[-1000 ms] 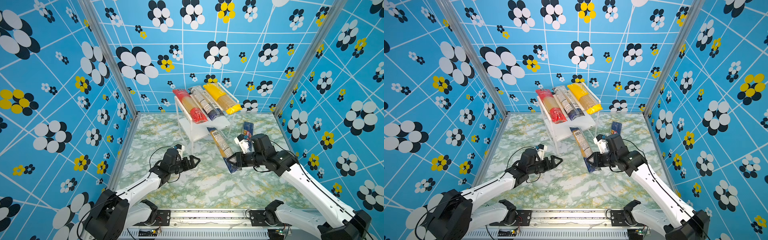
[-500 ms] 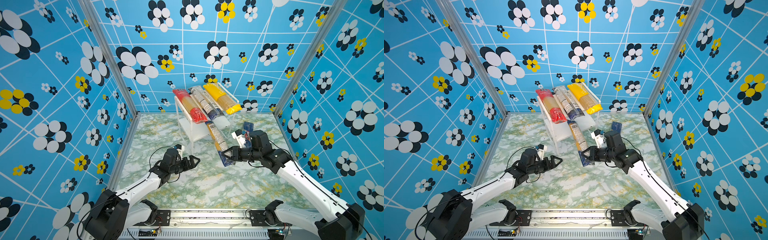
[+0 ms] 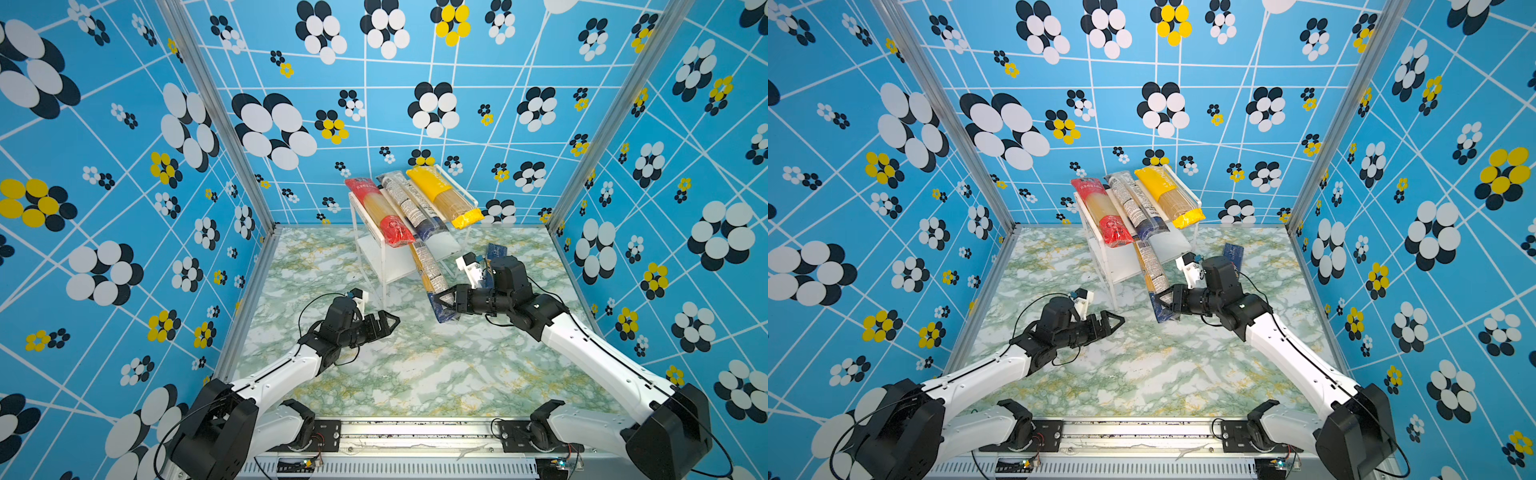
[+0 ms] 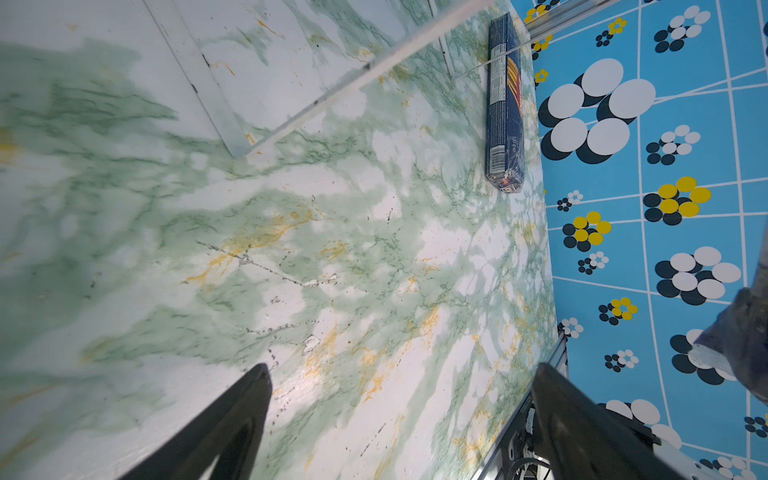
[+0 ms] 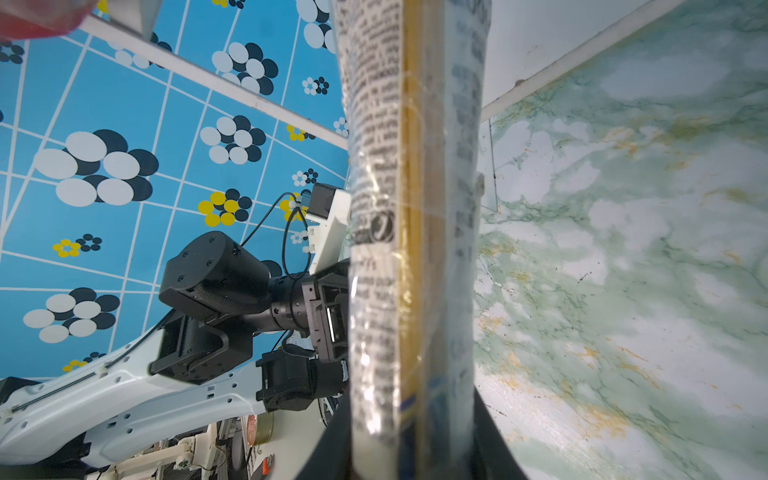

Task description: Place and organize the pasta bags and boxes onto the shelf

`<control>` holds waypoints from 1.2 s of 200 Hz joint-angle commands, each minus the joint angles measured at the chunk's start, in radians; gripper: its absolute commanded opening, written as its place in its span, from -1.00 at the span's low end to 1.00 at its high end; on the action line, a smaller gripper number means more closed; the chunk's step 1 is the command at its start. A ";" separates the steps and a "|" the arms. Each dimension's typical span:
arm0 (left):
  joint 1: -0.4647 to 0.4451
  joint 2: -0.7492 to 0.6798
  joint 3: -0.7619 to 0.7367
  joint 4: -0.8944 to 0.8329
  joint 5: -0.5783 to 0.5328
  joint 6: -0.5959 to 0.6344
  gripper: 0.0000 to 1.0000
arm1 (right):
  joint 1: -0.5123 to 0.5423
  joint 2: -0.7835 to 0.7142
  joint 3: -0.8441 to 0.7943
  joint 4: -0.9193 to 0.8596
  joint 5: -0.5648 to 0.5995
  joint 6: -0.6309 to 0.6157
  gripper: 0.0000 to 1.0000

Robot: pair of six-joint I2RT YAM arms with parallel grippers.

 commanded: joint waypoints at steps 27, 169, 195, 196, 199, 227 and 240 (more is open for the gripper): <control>0.008 -0.015 0.012 -0.029 -0.001 0.029 0.98 | -0.012 0.028 0.029 0.260 -0.061 -0.006 -1.00; 0.018 -0.034 -0.006 -0.033 -0.001 0.029 0.98 | -0.027 0.181 0.093 0.397 -0.114 0.041 -1.00; 0.020 -0.043 -0.010 -0.034 -0.002 0.028 0.98 | -0.027 0.201 0.108 0.417 -0.114 0.043 -1.00; 0.019 -0.043 -0.011 -0.034 -0.002 0.028 0.98 | -0.027 0.202 0.108 0.418 -0.114 0.044 -1.00; 0.020 -0.045 -0.012 -0.034 -0.003 0.027 0.98 | -0.027 0.204 0.108 0.421 -0.112 0.044 -1.00; 0.022 -0.051 -0.017 -0.037 -0.004 0.028 0.98 | -0.027 0.225 0.116 0.461 -0.112 0.058 -1.00; 0.022 -0.053 -0.017 -0.037 -0.005 0.027 0.98 | -0.027 0.236 0.123 0.470 -0.114 0.063 -1.00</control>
